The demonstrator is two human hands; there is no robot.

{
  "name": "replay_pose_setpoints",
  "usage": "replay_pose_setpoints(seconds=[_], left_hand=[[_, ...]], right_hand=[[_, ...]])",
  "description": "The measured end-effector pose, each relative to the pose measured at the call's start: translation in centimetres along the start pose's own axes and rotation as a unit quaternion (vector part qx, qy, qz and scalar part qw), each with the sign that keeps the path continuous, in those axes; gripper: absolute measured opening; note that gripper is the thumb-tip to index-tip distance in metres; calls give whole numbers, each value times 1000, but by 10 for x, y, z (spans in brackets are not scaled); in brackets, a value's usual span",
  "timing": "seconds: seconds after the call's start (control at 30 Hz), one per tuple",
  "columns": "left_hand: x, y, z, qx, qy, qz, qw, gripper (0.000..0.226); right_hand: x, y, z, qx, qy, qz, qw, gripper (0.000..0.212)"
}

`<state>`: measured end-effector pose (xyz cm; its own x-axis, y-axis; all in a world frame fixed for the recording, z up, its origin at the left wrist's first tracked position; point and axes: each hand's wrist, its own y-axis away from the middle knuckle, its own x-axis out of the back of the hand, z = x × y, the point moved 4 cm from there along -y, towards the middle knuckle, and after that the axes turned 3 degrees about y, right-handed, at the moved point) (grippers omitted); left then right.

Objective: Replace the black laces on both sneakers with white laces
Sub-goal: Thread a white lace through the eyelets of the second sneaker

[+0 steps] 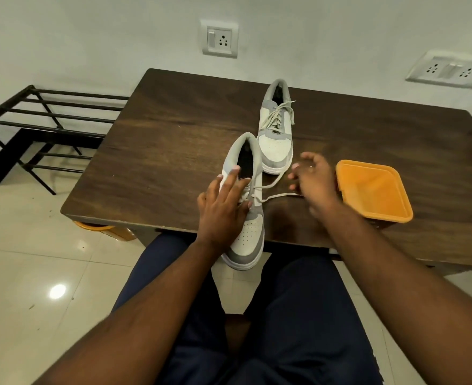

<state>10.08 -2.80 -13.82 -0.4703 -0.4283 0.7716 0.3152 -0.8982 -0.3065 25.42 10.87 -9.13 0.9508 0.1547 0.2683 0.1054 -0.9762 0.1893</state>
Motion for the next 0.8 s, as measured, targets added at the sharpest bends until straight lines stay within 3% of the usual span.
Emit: replay_pose_setpoints(seconds=[0.13, 0.27, 0.33, 0.47, 0.6, 0.7, 0.8], left_hand=[[-6, 1, -9, 38, 10, -8, 999, 54], [-5, 1, -10, 48, 25, -12, 998, 57], [-4, 2, -12, 62, 27, -8, 998, 57], [-6, 4, -12, 73, -3, -19, 997, 51], [-8, 4, -13, 76, 3, -24, 997, 48], [-6, 4, -12, 74, 4, -10, 997, 50], [-4, 7, -11, 76, -12, 5, 997, 54]], right_hand=[[-40, 32, 29, 81, 81, -130, 985, 17], [-47, 35, 26, 189, 192, -112, 956, 4], [-36, 25, 13, 236, 245, -69, 938, 7], [15, -28, -14, 188, 243, 85, 948, 13], [5, -37, -4, 187, 281, 37, 941, 32], [-10, -10, 17, 118, 197, -46, 972, 67], [-21, 30, 47, 103, 147, -127, 976, 75]])
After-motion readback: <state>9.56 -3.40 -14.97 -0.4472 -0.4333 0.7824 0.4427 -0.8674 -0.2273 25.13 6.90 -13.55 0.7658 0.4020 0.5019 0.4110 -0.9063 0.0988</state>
